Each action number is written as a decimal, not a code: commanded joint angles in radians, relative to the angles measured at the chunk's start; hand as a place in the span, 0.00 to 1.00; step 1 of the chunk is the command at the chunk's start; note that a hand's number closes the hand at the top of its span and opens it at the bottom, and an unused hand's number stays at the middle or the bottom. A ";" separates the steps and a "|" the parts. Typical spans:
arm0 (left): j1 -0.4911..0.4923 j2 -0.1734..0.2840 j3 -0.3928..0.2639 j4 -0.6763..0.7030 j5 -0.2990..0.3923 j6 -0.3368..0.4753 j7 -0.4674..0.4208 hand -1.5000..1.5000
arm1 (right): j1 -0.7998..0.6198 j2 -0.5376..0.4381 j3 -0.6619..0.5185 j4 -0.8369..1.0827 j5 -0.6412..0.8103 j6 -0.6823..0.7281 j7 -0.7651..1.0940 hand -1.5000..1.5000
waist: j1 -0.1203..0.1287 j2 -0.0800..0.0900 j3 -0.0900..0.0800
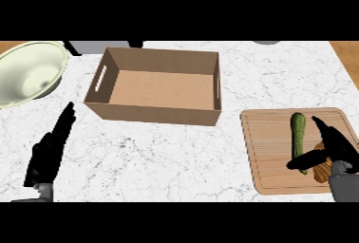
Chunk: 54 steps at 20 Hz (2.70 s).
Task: Pick the squash from the cutting board and place it in the cardboard box
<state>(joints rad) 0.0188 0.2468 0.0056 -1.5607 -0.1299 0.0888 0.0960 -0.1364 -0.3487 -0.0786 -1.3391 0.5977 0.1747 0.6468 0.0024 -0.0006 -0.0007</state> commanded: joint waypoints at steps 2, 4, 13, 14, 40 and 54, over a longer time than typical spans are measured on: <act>-0.029 -0.009 0.033 0.011 -0.019 -0.031 0.008 0.50 | 0.001 0.023 0.004 0.008 0.028 0.031 0.007 0.00 | -0.002 0.000 0.001; 0.026 0.007 0.051 -0.018 -0.006 -0.046 -0.032 0.50 | -0.034 0.004 -0.026 0.128 0.023 0.012 -0.074 0.00 | 0.001 0.001 0.001; 0.021 -0.042 0.018 -0.006 -0.071 -0.013 -0.022 0.50 | 0.023 0.037 0.054 0.027 0.226 -0.176 -0.045 1.00 | -0.003 0.000 0.000; -0.036 -0.035 0.036 0.009 -0.058 -0.028 0.018 0.50 | 0.017 0.010 0.030 0.086 0.219 -0.171 -0.105 1.00 | -0.003 0.001 0.001; -0.093 -0.096 -0.050 0.027 -0.083 -0.028 0.013 0.50 | -0.834 -0.095 0.122 0.637 -0.005 0.090 -1.392 1.00 | 0.095 0.034 0.004; -0.050 -0.048 0.014 0.023 -0.046 -0.066 -0.008 0.50 | -1.175 0.041 0.096 0.920 -0.048 0.208 -1.447 1.00 | 0.044 0.013 0.000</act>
<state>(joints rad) -0.0452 0.1934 0.0118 -1.5483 -0.1877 0.0394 0.1089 -1.2429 -0.3620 0.0082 -0.4824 0.5354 0.3549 -0.7844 0.0571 0.0152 0.0005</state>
